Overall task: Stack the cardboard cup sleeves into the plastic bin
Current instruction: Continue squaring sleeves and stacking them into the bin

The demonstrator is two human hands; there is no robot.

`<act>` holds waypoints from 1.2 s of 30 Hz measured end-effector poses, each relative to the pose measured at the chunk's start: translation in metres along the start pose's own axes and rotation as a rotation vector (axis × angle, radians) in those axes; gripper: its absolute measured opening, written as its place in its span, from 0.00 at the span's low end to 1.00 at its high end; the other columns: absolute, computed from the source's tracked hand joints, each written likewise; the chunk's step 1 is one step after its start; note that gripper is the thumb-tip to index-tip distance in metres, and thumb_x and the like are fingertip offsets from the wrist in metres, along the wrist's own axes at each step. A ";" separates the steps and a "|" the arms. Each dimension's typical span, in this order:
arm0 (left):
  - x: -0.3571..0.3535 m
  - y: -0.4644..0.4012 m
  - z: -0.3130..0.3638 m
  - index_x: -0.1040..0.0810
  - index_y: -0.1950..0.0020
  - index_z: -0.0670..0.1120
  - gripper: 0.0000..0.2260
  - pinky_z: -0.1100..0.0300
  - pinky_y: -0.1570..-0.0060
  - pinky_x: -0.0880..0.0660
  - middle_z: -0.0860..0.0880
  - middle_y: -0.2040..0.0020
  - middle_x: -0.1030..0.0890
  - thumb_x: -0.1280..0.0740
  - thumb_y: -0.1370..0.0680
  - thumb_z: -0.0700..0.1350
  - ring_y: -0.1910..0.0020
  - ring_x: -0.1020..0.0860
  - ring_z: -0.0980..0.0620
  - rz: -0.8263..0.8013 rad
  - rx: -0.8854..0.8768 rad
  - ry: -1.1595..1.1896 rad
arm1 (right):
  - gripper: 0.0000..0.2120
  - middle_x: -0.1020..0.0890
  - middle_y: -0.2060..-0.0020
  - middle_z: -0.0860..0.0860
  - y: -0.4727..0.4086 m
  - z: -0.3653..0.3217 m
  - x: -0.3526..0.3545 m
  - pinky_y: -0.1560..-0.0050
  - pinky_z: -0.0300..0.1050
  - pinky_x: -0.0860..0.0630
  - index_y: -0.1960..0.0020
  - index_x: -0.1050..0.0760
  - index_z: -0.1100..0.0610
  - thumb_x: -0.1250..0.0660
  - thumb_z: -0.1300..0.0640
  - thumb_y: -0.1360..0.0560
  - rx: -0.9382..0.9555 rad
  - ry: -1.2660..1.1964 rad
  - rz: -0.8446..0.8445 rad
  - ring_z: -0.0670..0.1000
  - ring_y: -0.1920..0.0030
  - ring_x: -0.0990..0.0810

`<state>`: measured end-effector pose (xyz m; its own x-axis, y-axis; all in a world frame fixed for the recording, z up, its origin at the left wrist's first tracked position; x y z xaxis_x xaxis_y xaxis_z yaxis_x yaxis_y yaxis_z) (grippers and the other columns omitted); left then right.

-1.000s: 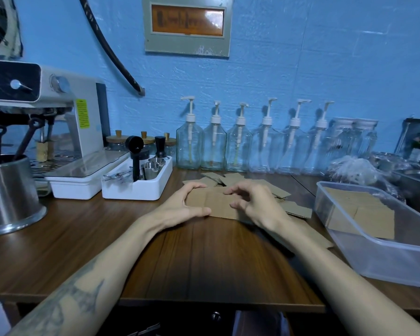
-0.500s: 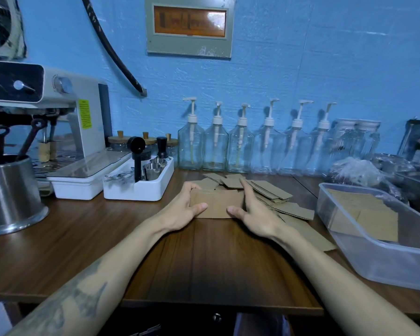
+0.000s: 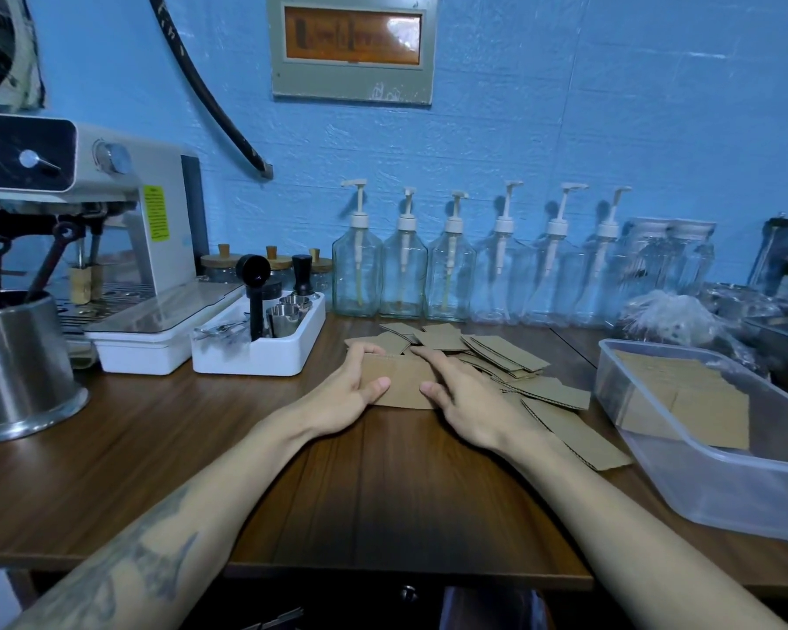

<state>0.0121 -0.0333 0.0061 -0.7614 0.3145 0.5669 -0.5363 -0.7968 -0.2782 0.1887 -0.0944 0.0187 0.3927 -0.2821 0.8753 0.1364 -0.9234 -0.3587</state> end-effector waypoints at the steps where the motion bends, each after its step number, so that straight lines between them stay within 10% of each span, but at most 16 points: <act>1: 0.000 0.000 0.000 0.38 0.37 0.53 0.12 0.72 0.58 0.31 0.54 0.47 0.25 0.39 0.17 0.46 0.52 0.26 0.62 0.007 -0.005 0.004 | 0.24 0.28 0.30 0.52 0.001 0.000 0.000 0.32 0.56 0.34 0.22 0.43 0.44 0.44 0.50 0.16 0.001 0.009 0.004 0.56 0.31 0.31; 15: 0.005 0.000 -0.003 0.33 0.39 0.55 0.11 0.53 0.39 0.28 0.43 0.42 0.23 0.35 0.19 0.47 0.42 0.24 0.46 0.073 -0.012 -0.025 | 0.27 0.24 0.33 0.49 0.029 0.022 0.039 0.34 0.53 0.30 0.26 0.36 0.44 0.37 0.39 0.22 -0.097 0.097 0.127 0.52 0.32 0.28; 22: -0.001 -0.001 0.000 0.33 0.42 0.54 0.10 0.62 0.54 0.30 0.51 0.45 0.24 0.35 0.19 0.46 0.49 0.25 0.57 0.061 -0.039 0.010 | 0.16 0.25 0.39 0.50 0.072 0.048 0.061 0.41 0.51 0.25 0.38 0.24 0.52 0.37 0.45 0.21 -0.295 0.264 0.103 0.55 0.38 0.24; 32: -0.013 0.006 0.005 0.34 0.39 0.56 0.12 0.52 0.42 0.27 0.39 0.46 0.22 0.35 0.20 0.49 0.46 0.23 0.45 0.068 -0.012 -0.037 | 0.27 0.26 0.37 0.61 0.107 0.054 0.058 0.39 0.54 0.30 0.35 0.29 0.59 0.41 0.38 0.21 -0.524 0.388 -0.012 0.63 0.36 0.28; 36: -0.012 0.007 0.006 0.34 0.41 0.55 0.11 0.57 0.52 0.30 0.52 0.48 0.23 0.35 0.20 0.48 0.46 0.24 0.51 0.074 -0.029 -0.013 | 0.21 0.21 0.42 0.58 0.107 0.055 0.061 0.44 0.50 0.28 0.39 0.25 0.57 0.36 0.41 0.22 -0.525 0.301 0.025 0.61 0.39 0.26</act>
<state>0.0198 -0.0457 0.0015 -0.7944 0.2485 0.5542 -0.4896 -0.8020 -0.3422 0.2774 -0.1964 0.0156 0.1050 -0.2955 0.9496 -0.3666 -0.8991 -0.2393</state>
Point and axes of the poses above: each hand's wrist, its own y-axis away from the middle knuckle, its own x-axis out of the back of the hand, z = x × y, the point moved 4 cm from there along -y, towards the middle knuckle
